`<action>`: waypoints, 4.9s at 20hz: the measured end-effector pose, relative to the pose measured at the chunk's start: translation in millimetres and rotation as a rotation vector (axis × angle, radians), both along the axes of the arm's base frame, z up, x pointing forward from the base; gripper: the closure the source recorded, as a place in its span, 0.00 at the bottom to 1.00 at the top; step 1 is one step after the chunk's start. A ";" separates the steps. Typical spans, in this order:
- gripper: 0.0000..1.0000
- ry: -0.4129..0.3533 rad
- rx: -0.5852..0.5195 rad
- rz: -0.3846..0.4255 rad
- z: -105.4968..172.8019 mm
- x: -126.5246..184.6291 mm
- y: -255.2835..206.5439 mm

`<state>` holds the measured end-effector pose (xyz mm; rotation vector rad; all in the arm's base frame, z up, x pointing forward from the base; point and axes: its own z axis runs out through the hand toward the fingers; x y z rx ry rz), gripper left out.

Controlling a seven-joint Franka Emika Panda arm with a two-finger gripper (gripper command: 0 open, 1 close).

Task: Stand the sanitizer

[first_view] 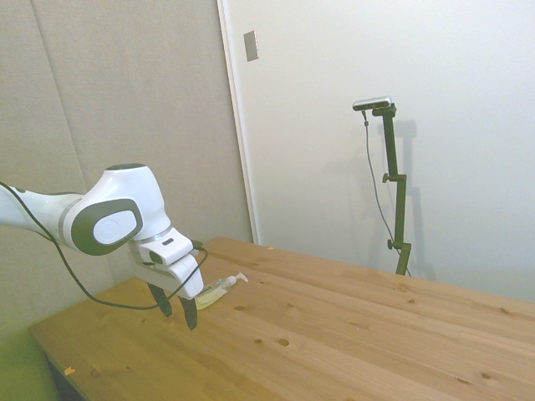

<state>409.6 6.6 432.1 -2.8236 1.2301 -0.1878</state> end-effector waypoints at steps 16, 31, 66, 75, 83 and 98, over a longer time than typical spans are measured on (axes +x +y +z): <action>0.00 -0.133 -0.028 -0.066 28.5 154.6 57.9; 0.00 -0.094 -0.047 -0.113 -45.6 266.9 117.3; 1.00 0.026 -0.039 -0.148 -78.4 285.5 100.8; 1.00 -0.181 -0.054 -0.238 -28.0 294.8 66.9; 1.00 -0.478 -0.217 -0.437 5.1 287.3 3.8; 1.00 -0.890 -0.574 -0.563 -38.6 278.5 29.8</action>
